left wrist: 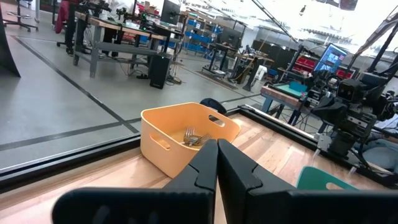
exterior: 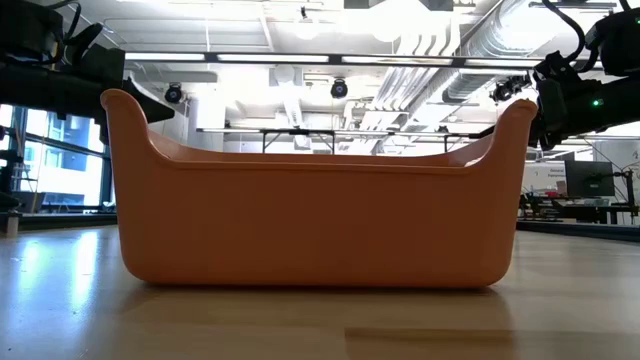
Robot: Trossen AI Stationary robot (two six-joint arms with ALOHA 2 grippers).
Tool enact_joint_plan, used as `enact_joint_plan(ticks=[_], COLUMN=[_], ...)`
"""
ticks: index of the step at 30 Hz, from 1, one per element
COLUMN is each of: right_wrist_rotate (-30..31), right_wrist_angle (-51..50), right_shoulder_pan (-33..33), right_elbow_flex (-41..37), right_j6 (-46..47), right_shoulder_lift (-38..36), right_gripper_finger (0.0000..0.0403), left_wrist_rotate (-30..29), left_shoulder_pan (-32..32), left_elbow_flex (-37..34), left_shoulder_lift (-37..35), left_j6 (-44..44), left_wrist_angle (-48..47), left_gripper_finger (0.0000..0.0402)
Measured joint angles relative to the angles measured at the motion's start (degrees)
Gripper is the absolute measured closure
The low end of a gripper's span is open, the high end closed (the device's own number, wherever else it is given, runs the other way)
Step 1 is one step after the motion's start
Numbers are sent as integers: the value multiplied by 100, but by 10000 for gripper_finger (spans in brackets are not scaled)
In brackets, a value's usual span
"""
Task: Sort silverware by color (type)
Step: Return to Home Position
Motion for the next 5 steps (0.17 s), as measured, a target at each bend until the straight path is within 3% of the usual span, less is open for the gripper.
enact_joint_plan(ticks=[5], right_wrist_rotate=[0], right_wrist_angle=[0], right_shoulder_pan=[0], right_elbow_flex=[0], right_j6=[1], right_shoulder_lift=[-2], right_gripper_finger=[403], left_wrist_rotate=[0], left_shoulder_pan=[2], left_elbow_flex=[-2], left_shoulder_lift=[0], left_j6=[0], left_wrist_angle=[-1], left_gripper_finger=[401])
